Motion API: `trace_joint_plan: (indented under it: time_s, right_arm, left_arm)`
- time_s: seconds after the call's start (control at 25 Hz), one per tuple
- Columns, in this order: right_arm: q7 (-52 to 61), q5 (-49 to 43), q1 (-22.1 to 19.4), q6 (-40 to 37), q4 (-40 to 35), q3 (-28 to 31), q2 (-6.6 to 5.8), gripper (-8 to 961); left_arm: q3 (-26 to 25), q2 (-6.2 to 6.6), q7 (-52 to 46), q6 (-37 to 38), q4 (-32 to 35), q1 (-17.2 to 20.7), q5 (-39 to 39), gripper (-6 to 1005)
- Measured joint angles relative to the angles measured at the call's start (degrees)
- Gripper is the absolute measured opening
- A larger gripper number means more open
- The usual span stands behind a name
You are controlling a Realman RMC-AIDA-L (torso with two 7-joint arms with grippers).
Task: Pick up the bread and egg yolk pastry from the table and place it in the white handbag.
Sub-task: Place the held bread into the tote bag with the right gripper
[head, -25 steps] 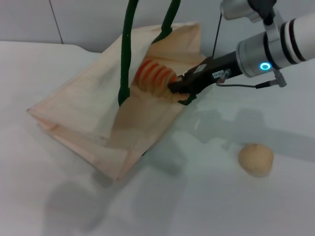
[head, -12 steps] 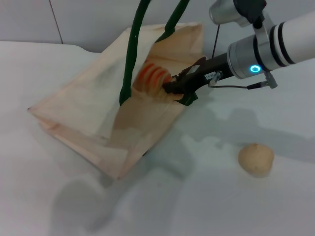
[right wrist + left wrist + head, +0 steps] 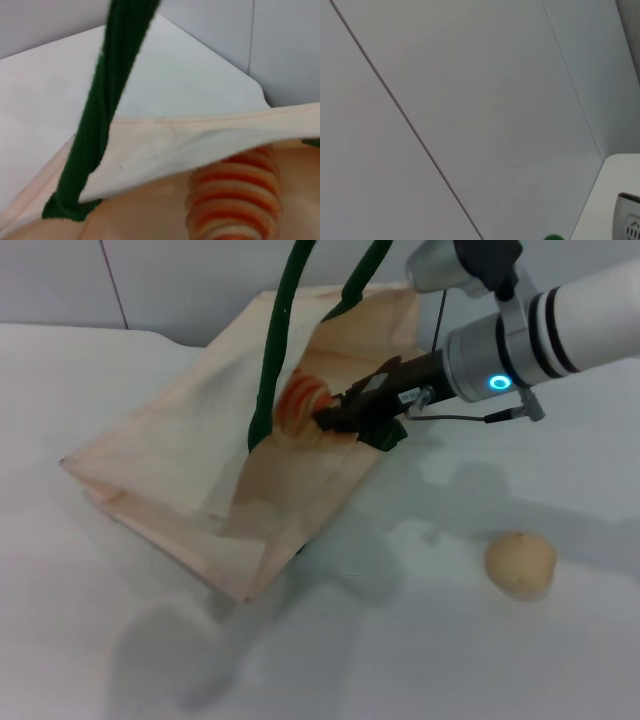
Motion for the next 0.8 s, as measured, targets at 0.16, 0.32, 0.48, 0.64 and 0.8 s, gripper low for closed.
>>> trace_joint_plan:
  time_s: [0.16, 0.32, 0.48, 0.64, 0.8]
  right_arm:
    - [-0.2, -0.2, 0.0, 0.2, -0.7, -0.2, -0.03, 210]
    - [-0.2, -0.6, 0.3, 0.1, -0.7, -0.2, -0.12, 210]
    - [-0.2, -0.6, 0.2, 0.1, -0.7, -0.2, -0.12, 215]
    - [-0.2, -0.6, 0.1, 0.2, -0.7, -0.2, -0.13, 313]
    - [-0.3, -0.5, 0.0, 0.2, -0.7, -0.2, -0.13, 452]
  left_arm:
    - [0.0, 0.0, 0.0, 0.0, 0.1, 0.1, 0.0, 114]
    - [0.0, 0.0, 0.0, 0.2, 0.2, 0.3, 0.3, 114]
    - [0.0, 0.0, 0.0, 0.6, 0.3, 0.5, 0.2, 114]
    - [0.0, 0.0, 0.0, 0.6, 0.3, 0.5, 0.2, 114]
    - [-0.1, 0.0, 0.0, 0.6, 0.3, 0.6, 0.1, 114]
